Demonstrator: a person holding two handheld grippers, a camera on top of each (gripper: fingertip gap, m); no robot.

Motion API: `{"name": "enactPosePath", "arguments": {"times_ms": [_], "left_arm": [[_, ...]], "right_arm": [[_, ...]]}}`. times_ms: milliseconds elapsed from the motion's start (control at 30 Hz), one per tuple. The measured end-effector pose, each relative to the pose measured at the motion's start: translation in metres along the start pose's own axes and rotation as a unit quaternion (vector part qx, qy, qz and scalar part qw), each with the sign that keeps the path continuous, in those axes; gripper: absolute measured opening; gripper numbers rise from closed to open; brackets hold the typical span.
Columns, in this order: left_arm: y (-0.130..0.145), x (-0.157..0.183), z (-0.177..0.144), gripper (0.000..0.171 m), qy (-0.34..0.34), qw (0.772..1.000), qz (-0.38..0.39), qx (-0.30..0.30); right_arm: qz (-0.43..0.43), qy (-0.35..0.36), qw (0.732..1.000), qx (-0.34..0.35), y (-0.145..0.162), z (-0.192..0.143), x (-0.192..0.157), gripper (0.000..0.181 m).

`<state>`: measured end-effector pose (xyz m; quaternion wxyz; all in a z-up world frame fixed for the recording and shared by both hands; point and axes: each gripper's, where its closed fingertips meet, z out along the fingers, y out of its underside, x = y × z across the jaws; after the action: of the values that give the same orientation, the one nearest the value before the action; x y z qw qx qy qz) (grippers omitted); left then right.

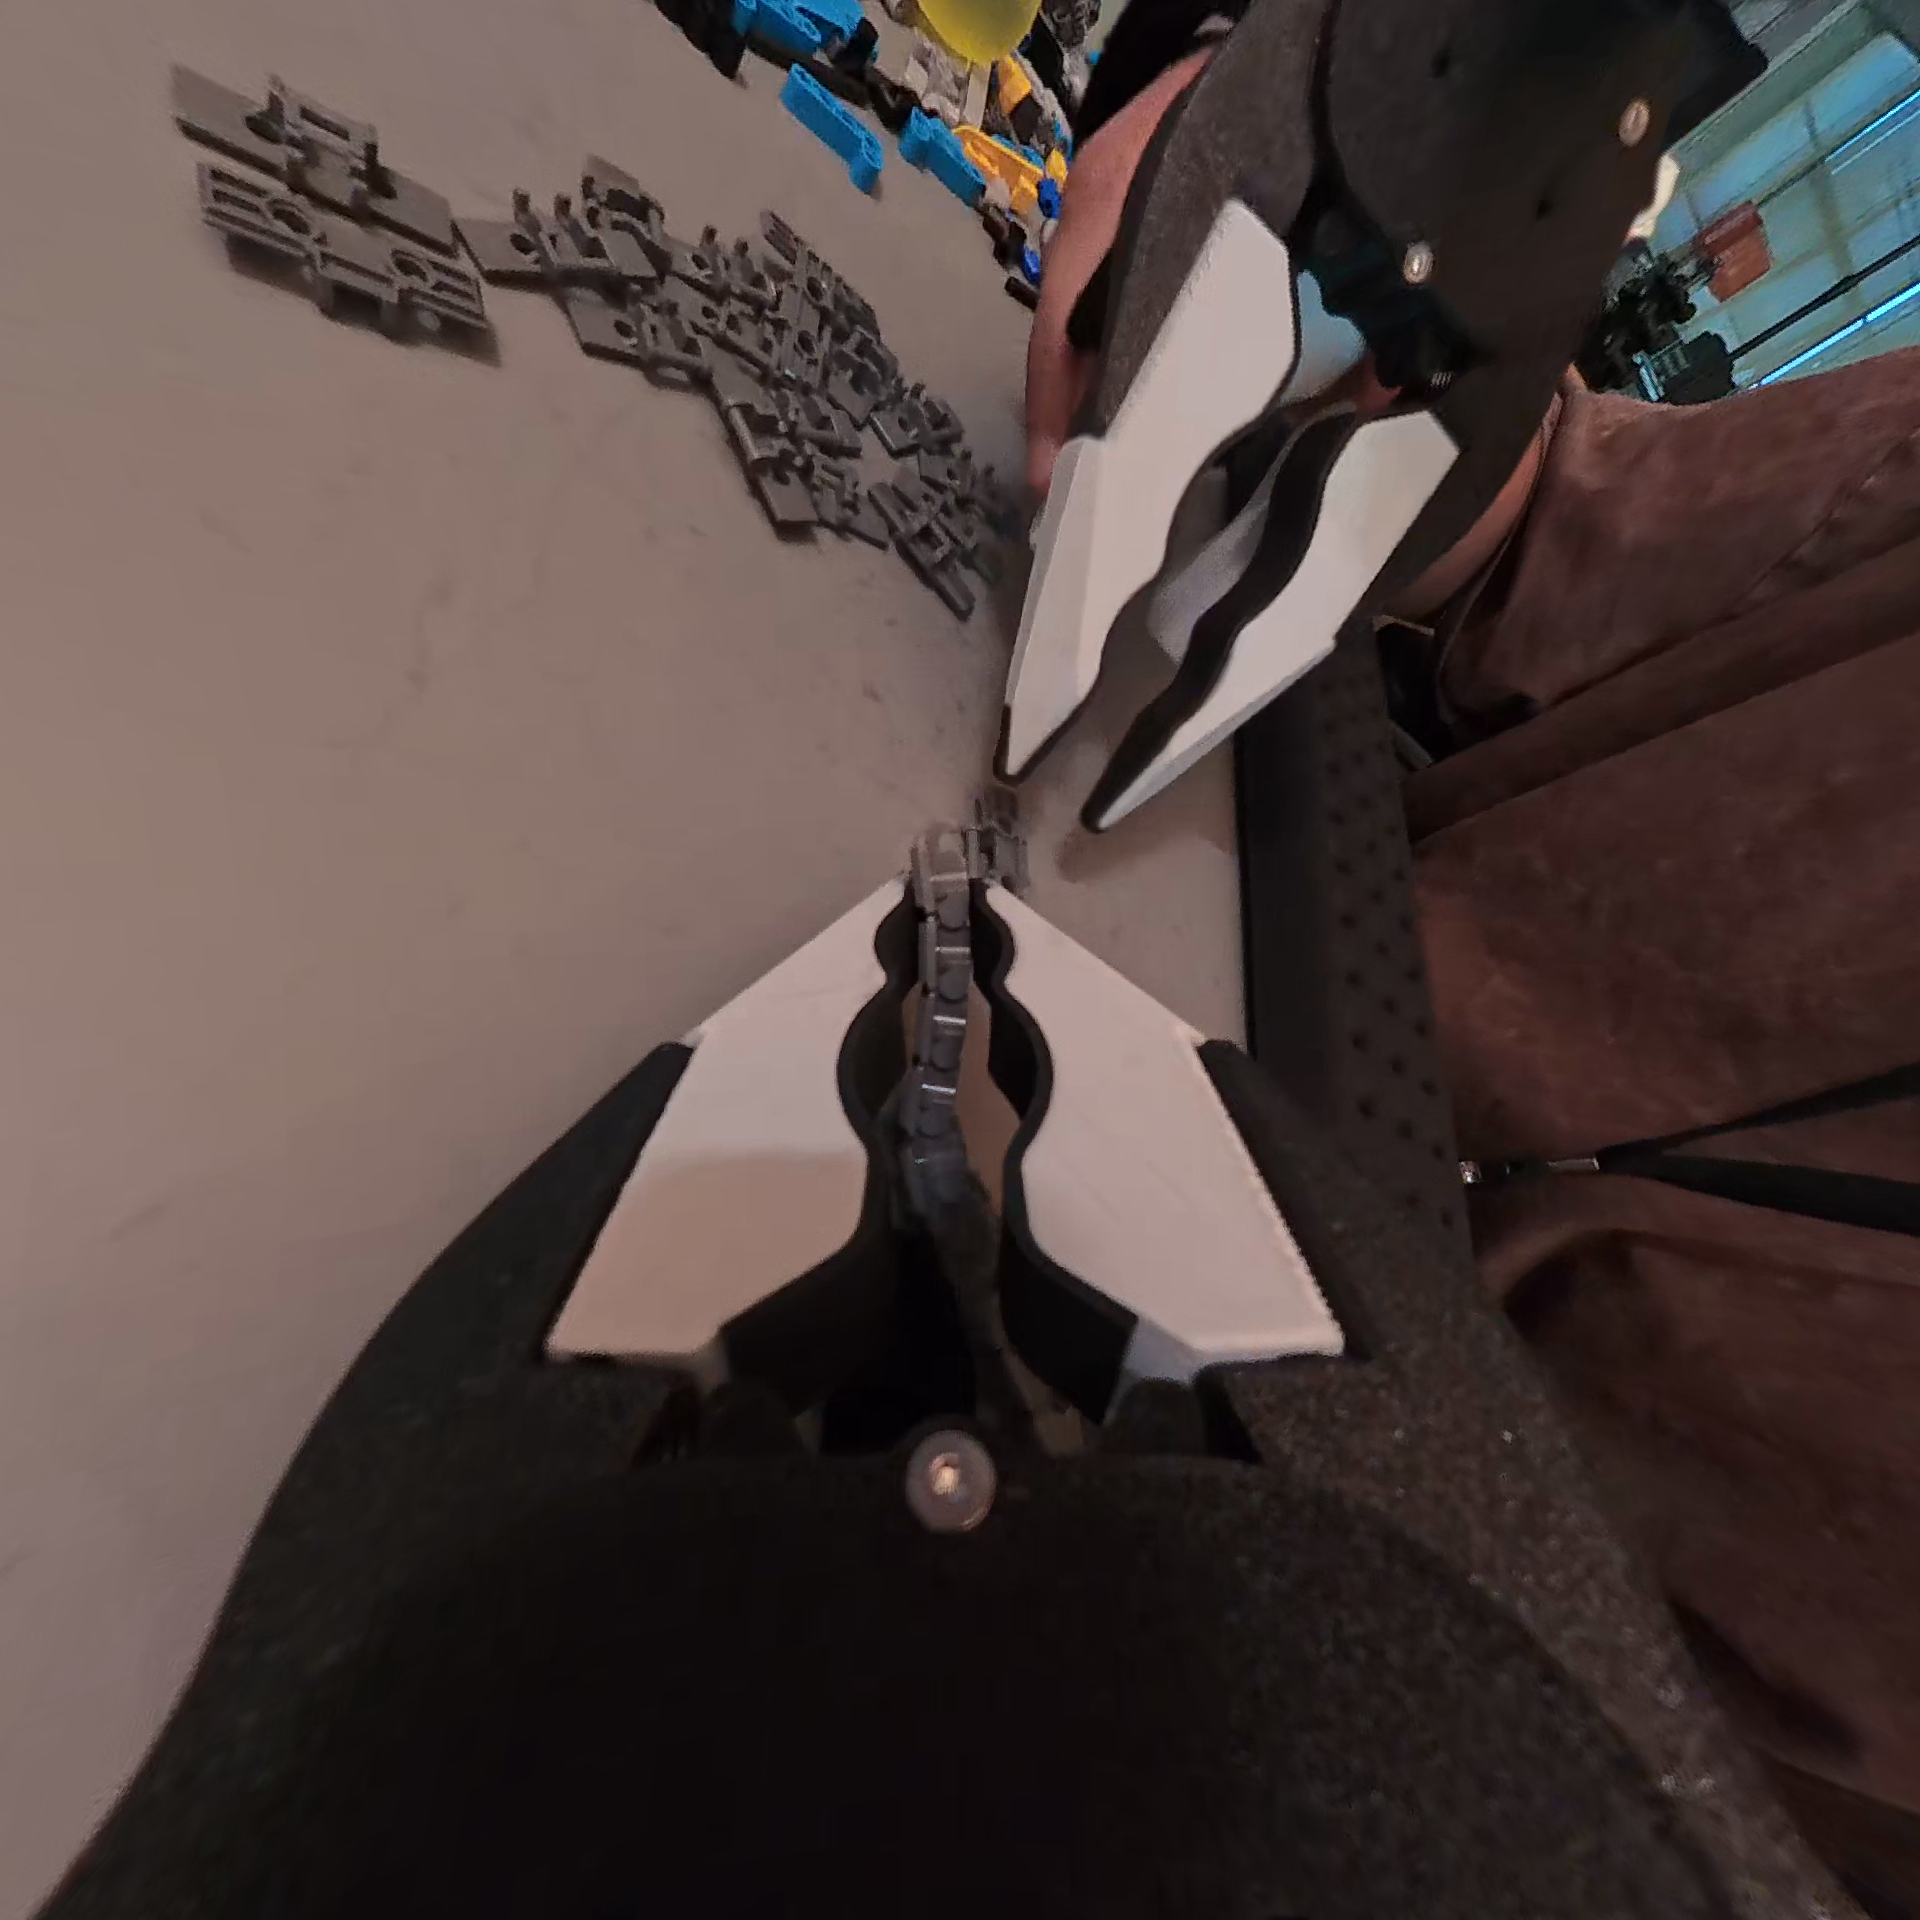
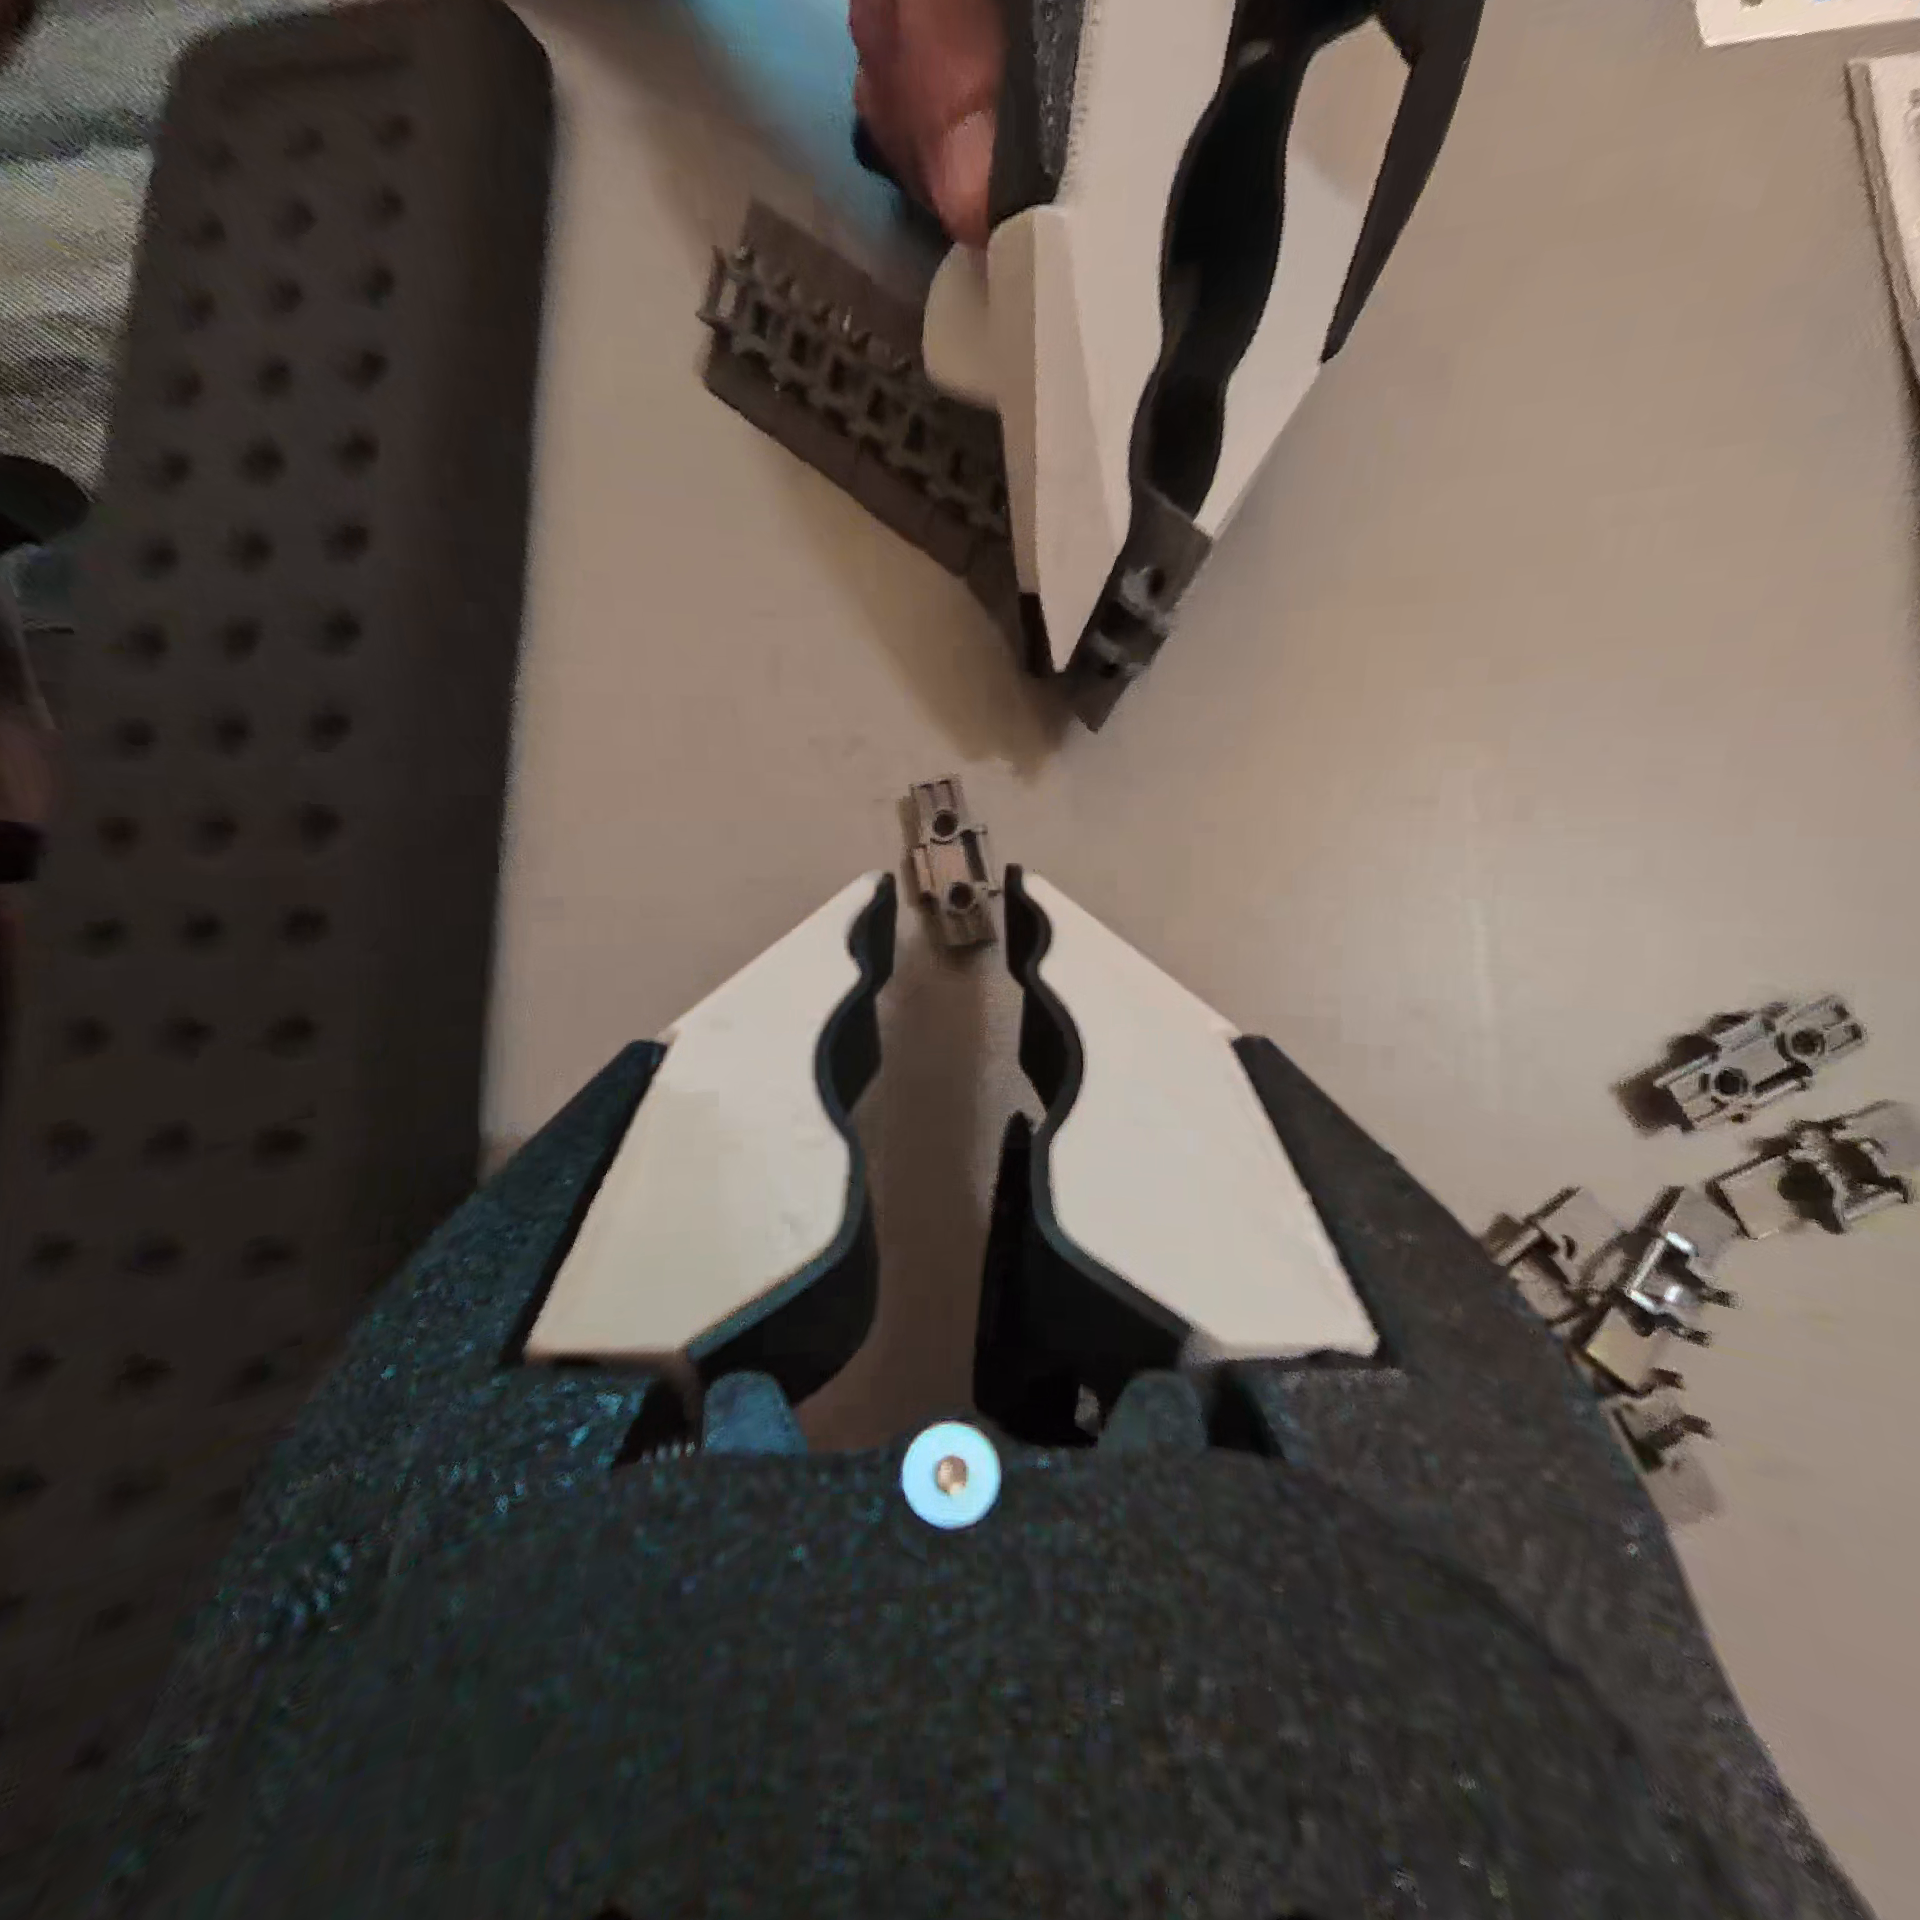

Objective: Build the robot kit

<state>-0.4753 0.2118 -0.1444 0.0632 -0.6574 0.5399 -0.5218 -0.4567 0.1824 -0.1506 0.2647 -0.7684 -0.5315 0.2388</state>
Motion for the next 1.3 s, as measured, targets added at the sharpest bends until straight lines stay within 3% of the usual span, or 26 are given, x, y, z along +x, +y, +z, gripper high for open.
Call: {"name": "enactPosePath", "arguments": {"times_ms": [133,267,367,500,633,700,767,900,1000,1100,1300], "left_arm": [[0.001,0.000,0.001,0.008,-0.001,1.000,0.001,-0.003],[0.001,0.000,0.001,0.008,-0.001,1.000,0.002,-0.005],[0.002,0.001,0.002,0.008,0.002,1.000,0.004,-0.007],[0.001,0.001,0.001,0.008,0.004,1.000,0.003,-0.005],[-0.002,0.004,-0.002,0.008,0.015,1.000,0.003,0.008],[-0.007,0.006,-0.004,0.007,0.023,0.999,0.005,0.022],[-0.010,0.008,-0.005,0.007,0.029,0.999,0.003,0.031],[-0.015,0.012,-0.007,0.007,0.047,0.998,-0.006,0.049],[-0.017,0.016,-0.008,0.007,0.061,0.997,-0.015,0.055],[-0.014,0.008,-0.006,0.007,0.043,0.997,-0.036,0.047],[-0.017,0.004,-0.008,0.007,0.035,0.997,-0.043,0.057]], "right_arm": [[-0.001,-0.032,0.999,-0.006,0.002,0.012,-0.010,0.022],[-0.053,0.012,0.998,-0.030,0.006,0.018,-0.006,0.024],[-0.073,0.046,0.995,-0.041,0.006,0.020,0.001,0.015],[-0.041,0.054,0.997,-0.043,0.004,0.018,0.010,0.012],[0.107,-0.024,0.989,0.104,-0.031,-0.008,0.016,0.012],[0.205,-0.084,0.954,0.202,-0.051,-0.026,0.024,0.012],[0.280,-0.143,0.918,0.242,-0.057,-0.028,0.027,0.011],[0.312,-0.159,0.901,0.256,-0.059,-0.015,0.030,0.012],[0.296,-0.128,0.916,0.238,-0.056,-0.009,0.036,0.012],[0.298,-0.134,0.903,0.280,-0.067,-0.025,0.038,0.011],[0.284,-0.114,0.922,0.236,-0.057,-0.007,0.032,0.012]]}}
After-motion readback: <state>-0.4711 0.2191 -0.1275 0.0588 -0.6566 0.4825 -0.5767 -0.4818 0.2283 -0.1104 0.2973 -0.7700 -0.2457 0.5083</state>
